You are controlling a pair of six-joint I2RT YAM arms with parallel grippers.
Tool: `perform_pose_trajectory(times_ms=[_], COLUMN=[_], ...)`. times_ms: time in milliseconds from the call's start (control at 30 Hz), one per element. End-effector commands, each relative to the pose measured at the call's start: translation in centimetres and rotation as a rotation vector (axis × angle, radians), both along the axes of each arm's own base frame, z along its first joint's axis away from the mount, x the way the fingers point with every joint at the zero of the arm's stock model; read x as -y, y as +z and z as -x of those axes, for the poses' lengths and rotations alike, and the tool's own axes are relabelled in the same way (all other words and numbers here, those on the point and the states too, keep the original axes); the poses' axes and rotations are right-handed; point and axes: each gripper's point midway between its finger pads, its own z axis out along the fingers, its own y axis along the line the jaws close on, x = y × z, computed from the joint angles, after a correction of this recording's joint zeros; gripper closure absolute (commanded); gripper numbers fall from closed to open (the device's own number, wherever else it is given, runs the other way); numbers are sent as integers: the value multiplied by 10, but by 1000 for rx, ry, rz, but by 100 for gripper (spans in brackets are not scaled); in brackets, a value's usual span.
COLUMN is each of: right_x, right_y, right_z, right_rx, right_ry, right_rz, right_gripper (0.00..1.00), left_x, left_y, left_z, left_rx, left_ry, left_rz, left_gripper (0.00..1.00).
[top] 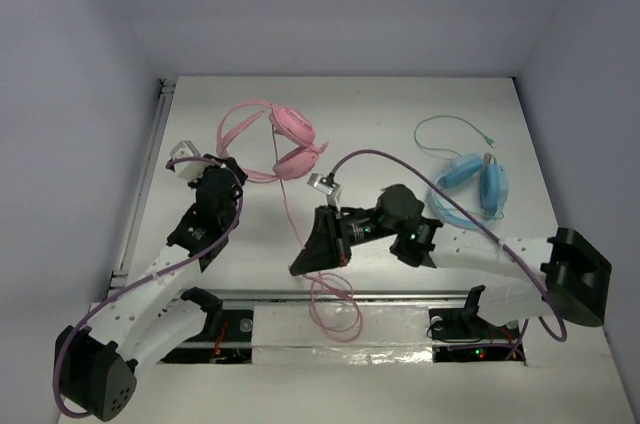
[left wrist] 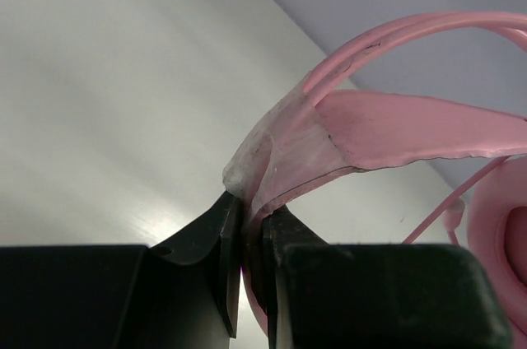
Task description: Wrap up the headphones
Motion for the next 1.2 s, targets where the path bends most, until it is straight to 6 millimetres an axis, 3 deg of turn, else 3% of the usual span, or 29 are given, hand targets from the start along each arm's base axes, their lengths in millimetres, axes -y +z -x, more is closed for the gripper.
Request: perform_pose_trajectory(times_ms=[0, 33, 67, 100, 167, 200, 300, 367, 433, 567, 867, 1033, 1133, 1167], right_x=[-2, -3, 4, 2, 13, 9, 19, 32, 39, 68, 113, 114, 120, 123], right_y=[3, -2, -25, -4, -22, -15, -34, -30, -20, -5, 1, -21, -22, -36], right_z=[1, -11, -21, -29, -59, -68, -108, -136, -156, -195, -245, -256, -262, -262], right_rx=[116, 235, 227, 289, 375, 410, 485, 536, 568, 617, 641, 615, 581, 567], right_ry=[3, -64, -119, -156, -280, -312, -447, -560, -642, -821, -1062, -1093, -1182, -1177], right_rz=[227, 263, 422, 412, 558, 570, 727, 800, 829, 908, 997, 1010, 982, 990], right_gripper=[100, 100, 100, 100, 100, 100, 100, 100, 100, 100, 100, 100, 100, 100], left_x=[4, 7, 12, 14, 28, 39, 49, 49, 58, 59, 76, 90, 101, 108], left_y=[13, 11, -3, -2, -19, -16, -13, -17, -4, 0, 20, 40, 55, 58], left_z=[8, 11, 18, 20, 32, 38, 54, 62, 66, 70, 77, 79, 78, 80], left_rx=[38, 22, -42, -64, -170, -175, -206, -256, -253, -304, -287, -241, -178, -166], left_ry=[7, -13, -41, -59, -158, -208, -296, -341, -403, -457, -625, -689, -723, -755], left_rz=[-10, -34, -79, -85, -123, -130, -160, -210, -220, -305, -389, -353, -307, -291], left_gripper=[100, 100, 100, 100, 100, 100, 100, 100, 100, 100, 100, 100, 100, 100])
